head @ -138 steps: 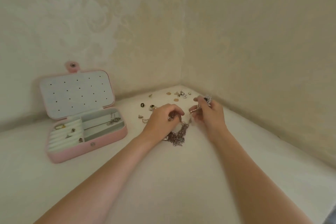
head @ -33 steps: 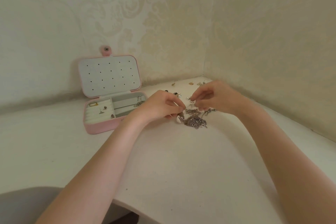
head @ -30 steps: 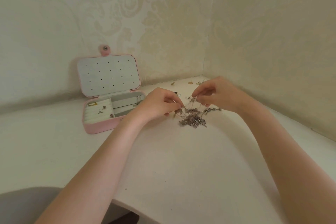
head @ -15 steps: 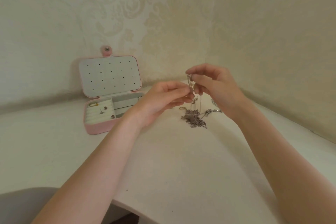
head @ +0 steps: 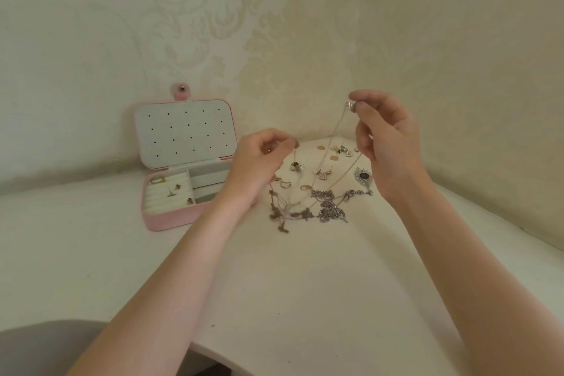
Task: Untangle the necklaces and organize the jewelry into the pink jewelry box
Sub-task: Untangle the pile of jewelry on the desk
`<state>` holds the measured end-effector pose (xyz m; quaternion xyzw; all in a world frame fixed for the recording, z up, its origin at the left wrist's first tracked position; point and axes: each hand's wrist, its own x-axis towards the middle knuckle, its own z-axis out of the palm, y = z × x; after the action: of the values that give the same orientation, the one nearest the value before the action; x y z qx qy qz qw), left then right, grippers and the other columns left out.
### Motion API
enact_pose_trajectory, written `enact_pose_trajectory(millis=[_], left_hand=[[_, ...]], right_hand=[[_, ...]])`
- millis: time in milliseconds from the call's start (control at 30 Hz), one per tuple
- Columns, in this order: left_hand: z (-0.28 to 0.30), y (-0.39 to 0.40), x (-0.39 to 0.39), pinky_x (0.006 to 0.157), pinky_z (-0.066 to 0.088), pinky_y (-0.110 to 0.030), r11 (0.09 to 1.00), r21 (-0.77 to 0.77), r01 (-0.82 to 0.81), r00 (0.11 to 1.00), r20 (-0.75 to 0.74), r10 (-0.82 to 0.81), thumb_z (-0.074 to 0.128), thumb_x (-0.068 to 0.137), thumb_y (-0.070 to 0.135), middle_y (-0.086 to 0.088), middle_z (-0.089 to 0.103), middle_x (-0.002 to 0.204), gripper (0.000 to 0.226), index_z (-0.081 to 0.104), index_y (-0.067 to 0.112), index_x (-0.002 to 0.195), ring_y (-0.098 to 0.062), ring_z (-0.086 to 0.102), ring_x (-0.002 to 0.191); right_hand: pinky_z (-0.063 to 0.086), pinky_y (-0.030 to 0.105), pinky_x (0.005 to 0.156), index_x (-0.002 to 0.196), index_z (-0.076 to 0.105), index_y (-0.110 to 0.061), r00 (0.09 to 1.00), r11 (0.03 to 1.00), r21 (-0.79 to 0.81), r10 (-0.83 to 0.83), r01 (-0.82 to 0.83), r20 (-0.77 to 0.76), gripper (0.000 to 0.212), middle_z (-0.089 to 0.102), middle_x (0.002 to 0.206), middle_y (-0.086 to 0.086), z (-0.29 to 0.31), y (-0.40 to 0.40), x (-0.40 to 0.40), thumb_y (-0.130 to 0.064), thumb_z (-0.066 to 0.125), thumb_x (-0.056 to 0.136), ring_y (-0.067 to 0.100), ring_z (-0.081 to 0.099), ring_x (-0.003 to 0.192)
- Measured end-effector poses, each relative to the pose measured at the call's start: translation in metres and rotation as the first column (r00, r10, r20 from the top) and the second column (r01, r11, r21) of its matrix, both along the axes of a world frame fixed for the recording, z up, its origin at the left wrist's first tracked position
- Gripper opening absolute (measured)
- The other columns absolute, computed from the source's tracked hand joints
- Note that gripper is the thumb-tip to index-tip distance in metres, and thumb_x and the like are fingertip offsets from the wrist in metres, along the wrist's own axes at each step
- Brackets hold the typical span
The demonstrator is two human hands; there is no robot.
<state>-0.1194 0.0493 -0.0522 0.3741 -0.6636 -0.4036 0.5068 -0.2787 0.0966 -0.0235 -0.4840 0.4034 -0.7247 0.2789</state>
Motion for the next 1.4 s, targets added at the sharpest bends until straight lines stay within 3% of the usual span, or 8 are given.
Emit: enact_pose_trajectory(millis=[267, 467, 633, 800, 933, 1100, 1267, 1400], left_hand=[[0.003, -0.001, 0.002, 0.037, 0.023, -0.018, 0.980, -0.044, -0.193, 0.950, -0.259, 0.175, 0.052, 0.091, 0.011, 0.012, 0.046, 0.050, 0.016, 0.061, 0.015, 0.079, -0.007, 0.031, 0.040], [-0.003, -0.001, 0.000, 0.053, 0.036, -0.022, 0.970, -0.170, -0.176, 0.983, 0.025, 0.182, 0.056, 0.088, 0.017, 0.008, 0.059, 0.066, 0.020, 0.064, 0.027, 0.072, -0.005, 0.044, 0.050], [-0.010, -0.001, -0.002, 0.080, 0.046, -0.025, 0.992, -0.124, 0.021, 0.974, 0.226, 0.008, 0.058, 0.089, 0.027, 0.023, 0.066, 0.094, 0.015, 0.070, 0.033, 0.082, 0.012, 0.056, 0.081], [-0.007, -0.002, 0.000, 0.110, 0.022, -0.040, 0.934, 0.070, 0.350, 0.934, 0.051, -0.354, 0.050, 0.088, 0.051, 0.018, 0.066, 0.113, 0.034, 0.071, 0.031, 0.070, -0.004, 0.047, 0.124], [-0.005, 0.001, 0.004, 0.103, 0.038, -0.040, 0.905, 0.114, 0.410, 0.911, -0.016, -0.411, 0.061, 0.077, 0.043, 0.008, 0.072, 0.102, 0.031, 0.071, 0.014, 0.082, -0.011, 0.060, 0.103], [-0.006, 0.000, 0.003, 0.054, 0.047, -0.020, 0.953, 0.152, 0.261, 0.961, 0.051, -0.271, 0.053, 0.093, 0.019, -0.001, 0.073, 0.075, 0.021, 0.065, 0.013, 0.077, -0.015, 0.067, 0.066], [-0.018, -0.004, 0.010, 0.064, 0.043, -0.026, 0.915, -0.401, -0.046, 0.843, 0.476, 0.251, 0.053, 0.093, 0.032, 0.012, 0.069, 0.074, 0.026, 0.069, 0.022, 0.074, -0.008, 0.059, 0.069], [-0.009, 0.003, 0.006, 0.067, 0.045, -0.022, 0.987, -0.163, -0.014, 0.995, 0.091, 0.029, 0.055, 0.092, 0.021, 0.010, 0.068, 0.071, 0.025, 0.067, 0.018, 0.071, -0.009, 0.057, 0.061]], right_hand=[[0.024, 0.016, 0.038, 0.085, 0.063, -0.016, 0.998, 0.998, -0.014, -0.056, 0.056, 0.015, 0.021, 0.056, 0.081, -0.004, 0.001, -0.003, -0.004, -0.001, 0.050, 0.092, 0.006, 0.029, 0.039], [0.024, 0.012, 0.037, 0.086, 0.066, -0.013, 0.993, 0.999, 0.030, 0.035, -0.032, -0.109, 0.018, 0.056, 0.069, -0.008, 0.021, -0.014, 0.012, 0.001, 0.054, 0.089, 0.001, 0.030, 0.036], [0.022, 0.014, 0.035, 0.085, 0.065, -0.012, 0.999, 0.999, -0.035, 0.029, -0.030, -0.044, 0.019, 0.058, 0.076, 0.002, 0.066, -0.024, 0.035, 0.003, 0.053, 0.088, 0.002, 0.029, 0.034], [0.021, 0.017, 0.034, 0.082, 0.064, -0.011, 1.000, 0.999, -0.050, -0.010, 0.011, 0.010, 0.019, 0.058, 0.073, 0.002, 0.100, -0.027, 0.034, 0.003, 0.052, 0.088, 0.004, 0.026, 0.033], [0.022, 0.015, 0.035, 0.080, 0.063, -0.012, 0.994, 0.986, -0.127, -0.105, 0.109, 0.036, 0.021, 0.057, 0.076, 0.004, 0.129, -0.024, 0.028, 0.004, 0.053, 0.088, 0.001, 0.032, 0.032], [0.030, 0.011, 0.044, 0.075, 0.063, -0.015, 0.979, 0.957, -0.216, -0.203, 0.193, -0.026, 0.024, 0.059, 0.072, 0.000, 0.140, -0.026, 0.021, 0.006, 0.054, 0.085, -0.003, 0.040, 0.039], [0.023, 0.011, 0.037, 0.072, 0.063, -0.018, 0.939, 0.985, -0.085, -0.168, 0.149, -0.301, 0.026, 0.057, 0.067, 0.000, 0.123, -0.022, 0.015, 0.005, 0.055, 0.083, -0.001, 0.035, 0.033], [0.023, 0.015, 0.034, 0.075, 0.063, -0.014, 0.946, 0.988, -0.027, -0.151, 0.149, -0.286, 0.024, 0.053, 0.065, 0.001, 0.103, -0.016, 0.006, 0.005, 0.053, 0.084, 0.003, 0.034, 0.032]])
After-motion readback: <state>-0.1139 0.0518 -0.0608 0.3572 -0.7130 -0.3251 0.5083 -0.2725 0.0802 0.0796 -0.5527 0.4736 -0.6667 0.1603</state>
